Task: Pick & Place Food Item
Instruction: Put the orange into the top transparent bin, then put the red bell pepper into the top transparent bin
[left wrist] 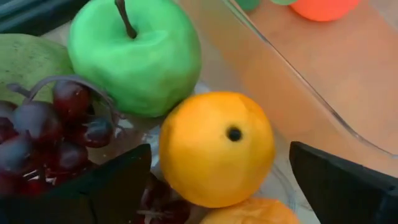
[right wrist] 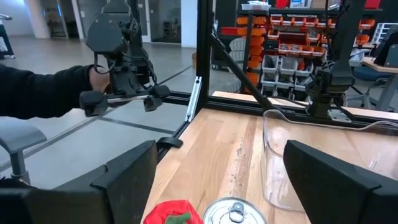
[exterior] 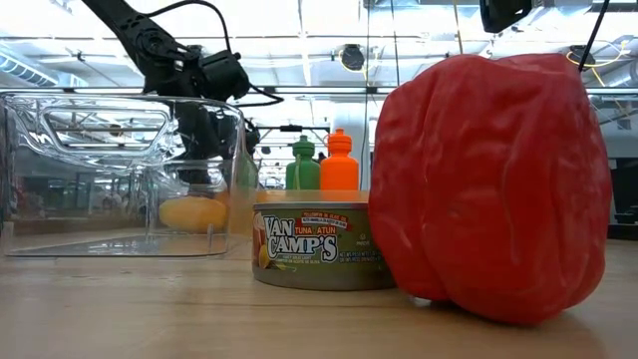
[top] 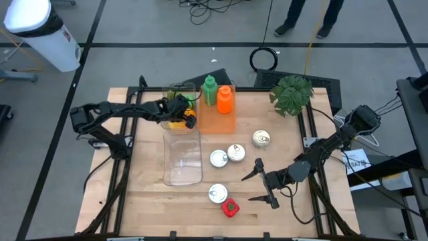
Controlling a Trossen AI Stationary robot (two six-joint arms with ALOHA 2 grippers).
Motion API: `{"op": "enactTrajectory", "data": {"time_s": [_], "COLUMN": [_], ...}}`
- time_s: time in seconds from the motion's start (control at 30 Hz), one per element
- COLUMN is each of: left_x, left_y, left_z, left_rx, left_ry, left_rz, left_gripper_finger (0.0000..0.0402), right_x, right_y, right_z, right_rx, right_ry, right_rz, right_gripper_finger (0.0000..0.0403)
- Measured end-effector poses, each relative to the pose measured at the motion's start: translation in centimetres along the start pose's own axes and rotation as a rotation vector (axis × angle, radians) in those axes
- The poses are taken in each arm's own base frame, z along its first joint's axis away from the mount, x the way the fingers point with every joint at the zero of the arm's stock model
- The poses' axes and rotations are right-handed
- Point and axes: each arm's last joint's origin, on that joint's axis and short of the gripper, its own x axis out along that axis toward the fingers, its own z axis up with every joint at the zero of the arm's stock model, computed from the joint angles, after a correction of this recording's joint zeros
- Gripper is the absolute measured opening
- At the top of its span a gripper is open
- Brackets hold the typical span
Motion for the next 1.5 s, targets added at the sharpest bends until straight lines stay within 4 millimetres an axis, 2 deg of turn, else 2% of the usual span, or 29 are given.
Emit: {"op": "enactTrajectory", "data": {"time_s": [0.17,0.3,0.4,0.57,0.73,0.9,1.0,1.23,1.33,1.5], "left_x": [-0.1,-1.4,-3.1,-7.2,-11.2,-13.5,-14.1,-14.4,-14.3,-14.3], "left_y": [0.0,0.0,0.0,-0.1,-1.4,-3.1,-3.8,-4.2,-4.1,-4.1], "left_z": [0.0,0.6,1.0,1.7,1.6,1.3,1.4,1.4,1.5,1.5], "left_rx": [0.020,0.044,0.045,0.041,0.074,0.141,0.158,0.166,0.160,0.159], "left_ry": [0.004,-0.035,-0.078,-0.189,-0.338,-0.457,-0.513,-0.547,-0.554,-0.554], "left_rz": [-0.015,-0.054,-0.111,-0.240,-0.368,-0.486,-0.533,-0.535,-0.523,-0.523], "left_gripper_finger": [0.0386,0.0374,0.0369,0.0369,0.0375,0.0376,0.0377,0.0377,0.0377,0.0377], "right_x": [0.0,0.0,0.0,0.0,0.6,1.6,2.2,3.7,4.6,5.8], "right_y": [0.0,0.0,0.0,0.1,1.2,1.8,1.4,0.5,0.4,0.4], "right_z": [0.0,0.0,0.0,-0.3,-2.9,-6.6,-8.3,-10.8,-11.2,-10.7], "right_rx": [0.000,0.000,-0.001,0.017,0.054,0.019,0.030,0.153,0.165,0.115], "right_ry": [0.001,0.001,0.003,0.030,0.147,0.283,0.324,0.321,0.336,0.315], "right_rz": [0.000,0.000,0.001,0.003,0.029,0.031,0.032,0.132,0.176,0.207], "right_gripper_finger": [0.0329,0.0329,0.0329,0.0329,0.0329,0.0329,0.0329,0.0329,0.0329,0.0329]}}
